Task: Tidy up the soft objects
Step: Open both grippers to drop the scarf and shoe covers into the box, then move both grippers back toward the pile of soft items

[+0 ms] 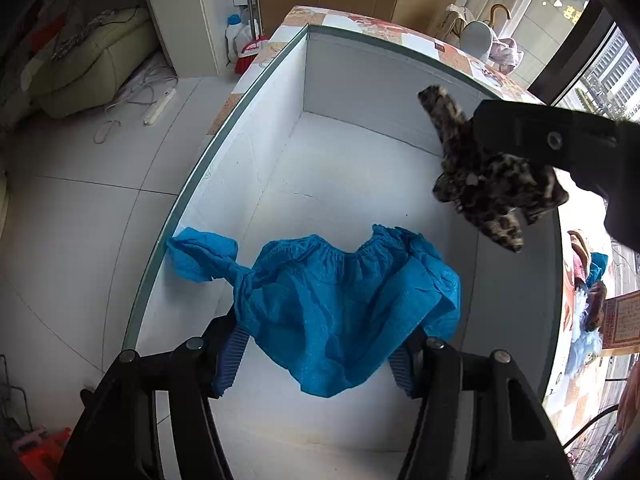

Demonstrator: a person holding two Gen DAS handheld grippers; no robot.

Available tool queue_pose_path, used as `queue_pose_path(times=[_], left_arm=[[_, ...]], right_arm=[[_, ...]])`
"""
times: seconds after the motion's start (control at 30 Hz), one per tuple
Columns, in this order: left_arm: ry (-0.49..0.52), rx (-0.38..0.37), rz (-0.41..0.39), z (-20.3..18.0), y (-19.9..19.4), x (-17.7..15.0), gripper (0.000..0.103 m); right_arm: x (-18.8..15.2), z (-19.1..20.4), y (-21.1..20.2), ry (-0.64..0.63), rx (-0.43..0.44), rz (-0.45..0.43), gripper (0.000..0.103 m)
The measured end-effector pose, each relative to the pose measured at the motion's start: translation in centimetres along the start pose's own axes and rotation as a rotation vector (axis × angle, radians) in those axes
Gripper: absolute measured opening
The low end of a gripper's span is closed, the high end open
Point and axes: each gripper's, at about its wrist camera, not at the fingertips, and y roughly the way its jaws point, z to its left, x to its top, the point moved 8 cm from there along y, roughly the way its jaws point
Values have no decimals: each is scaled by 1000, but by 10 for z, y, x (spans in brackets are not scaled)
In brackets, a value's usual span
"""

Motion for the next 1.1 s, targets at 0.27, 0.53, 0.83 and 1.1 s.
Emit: queue_pose_path(times=[0.27,0.53,0.83,1.1], left_arm=[[54,0,-88,-16,-30,-8,79],[136,-78,-188,-66,-74,-34,79],[394,-194,-231,-190,-98,-92,79],[494,-261,-133,-270,-55,-138,79]], right_arm=[[-13,-19,-41,23,26,-96,73],[-99,-69,-98,161,45,-200,73],[-260,-119,-113,248,-98,-198,73],[-323,-153,-87,264,-149,-157,73]])
